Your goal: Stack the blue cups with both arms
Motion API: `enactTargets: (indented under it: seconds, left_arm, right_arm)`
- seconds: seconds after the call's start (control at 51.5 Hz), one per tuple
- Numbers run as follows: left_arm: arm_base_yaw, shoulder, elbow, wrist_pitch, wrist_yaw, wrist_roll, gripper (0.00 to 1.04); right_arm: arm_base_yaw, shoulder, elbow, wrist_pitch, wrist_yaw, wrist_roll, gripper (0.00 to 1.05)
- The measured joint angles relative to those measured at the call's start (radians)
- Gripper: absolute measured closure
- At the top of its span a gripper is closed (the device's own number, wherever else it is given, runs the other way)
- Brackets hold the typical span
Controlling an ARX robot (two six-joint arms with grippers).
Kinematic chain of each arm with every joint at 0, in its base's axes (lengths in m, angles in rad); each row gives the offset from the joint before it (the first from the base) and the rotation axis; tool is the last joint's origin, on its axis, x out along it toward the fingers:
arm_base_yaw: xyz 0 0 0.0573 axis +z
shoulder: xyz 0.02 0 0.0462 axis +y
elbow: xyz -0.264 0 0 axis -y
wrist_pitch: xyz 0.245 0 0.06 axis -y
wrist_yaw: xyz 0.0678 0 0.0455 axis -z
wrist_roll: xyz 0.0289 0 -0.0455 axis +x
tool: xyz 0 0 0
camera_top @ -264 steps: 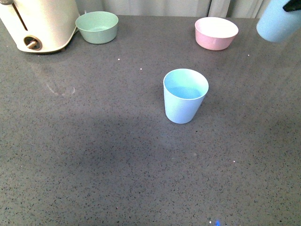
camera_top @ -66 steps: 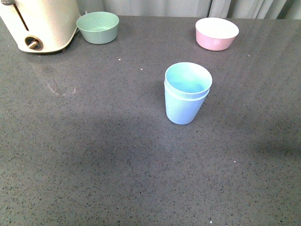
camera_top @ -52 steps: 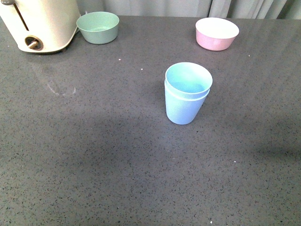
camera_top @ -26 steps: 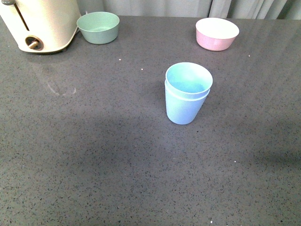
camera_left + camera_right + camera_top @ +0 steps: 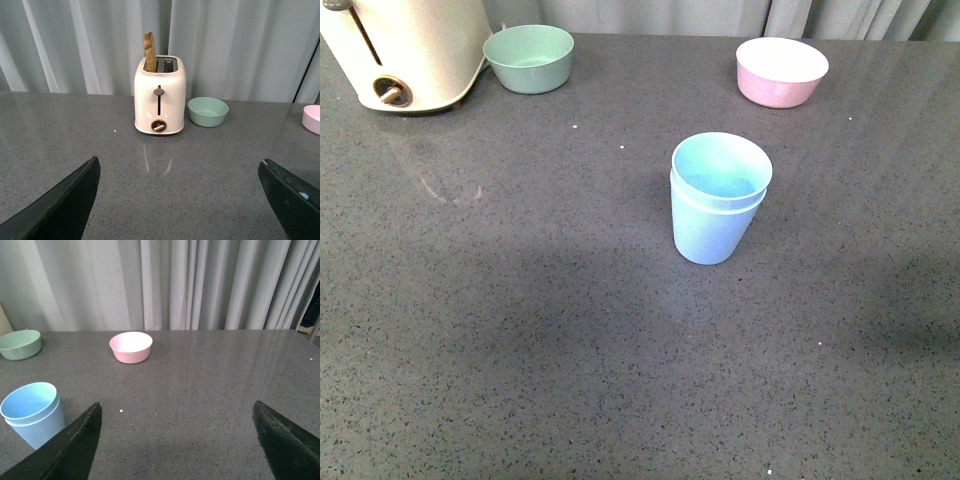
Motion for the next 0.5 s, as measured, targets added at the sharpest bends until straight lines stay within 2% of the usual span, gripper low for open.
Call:
enactTargets:
  seconds: [0.078,0.505]
  left_arm:
    - [0.000,0.000,0.000,0.000,0.000,0.000,0.09]
    - [0.000,0.000,0.000,0.000,0.000,0.000,0.09]
  right_arm:
    - [0.000,0.000,0.000,0.000,0.000,0.001,0.07]
    - [0.000,0.000,0.000,0.000,0.000,0.001,0.09]
